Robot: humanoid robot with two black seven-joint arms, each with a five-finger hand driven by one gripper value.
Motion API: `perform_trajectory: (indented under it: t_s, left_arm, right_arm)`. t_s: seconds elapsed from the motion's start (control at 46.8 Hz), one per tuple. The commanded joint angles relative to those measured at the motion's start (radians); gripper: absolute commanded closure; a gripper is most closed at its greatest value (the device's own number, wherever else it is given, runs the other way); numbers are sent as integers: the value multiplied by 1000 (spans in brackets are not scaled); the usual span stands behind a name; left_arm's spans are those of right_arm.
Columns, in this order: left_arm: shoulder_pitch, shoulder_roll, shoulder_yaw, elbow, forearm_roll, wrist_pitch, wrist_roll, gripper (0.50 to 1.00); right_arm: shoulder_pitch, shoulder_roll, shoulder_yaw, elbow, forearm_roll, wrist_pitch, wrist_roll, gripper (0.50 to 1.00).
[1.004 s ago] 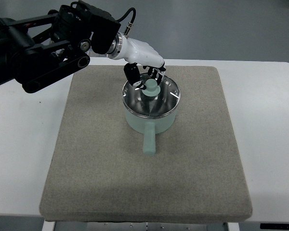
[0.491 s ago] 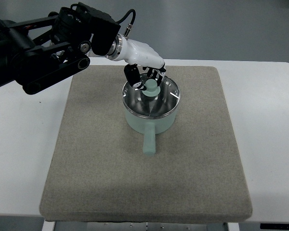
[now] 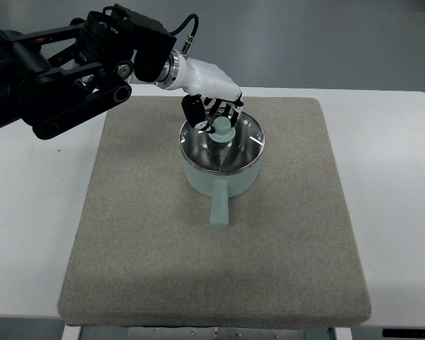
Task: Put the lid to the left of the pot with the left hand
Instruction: 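Lift the glass lid off the pot and carry it beside the pot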
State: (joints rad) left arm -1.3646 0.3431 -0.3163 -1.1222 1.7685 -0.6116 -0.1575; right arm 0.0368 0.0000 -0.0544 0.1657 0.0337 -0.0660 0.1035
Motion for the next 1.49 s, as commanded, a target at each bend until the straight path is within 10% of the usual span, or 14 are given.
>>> perform_trajectory:
  t_s: [0.0, 0.598, 1.473]
  left_arm:
    - [-7, 1, -3, -1, 0, 1, 1, 1000]
    - [-36, 39, -36, -1, 0, 1, 1, 1000]
    - [130, 387, -58, -45, -8, 1, -4, 1000]
  right_arm:
    - [0, 0, -1, 0, 0, 0, 1, 579]
    - [0, 0, -1, 0, 0, 0, -1, 579]
    - [0, 0, 1, 0, 0, 0, 1, 579]
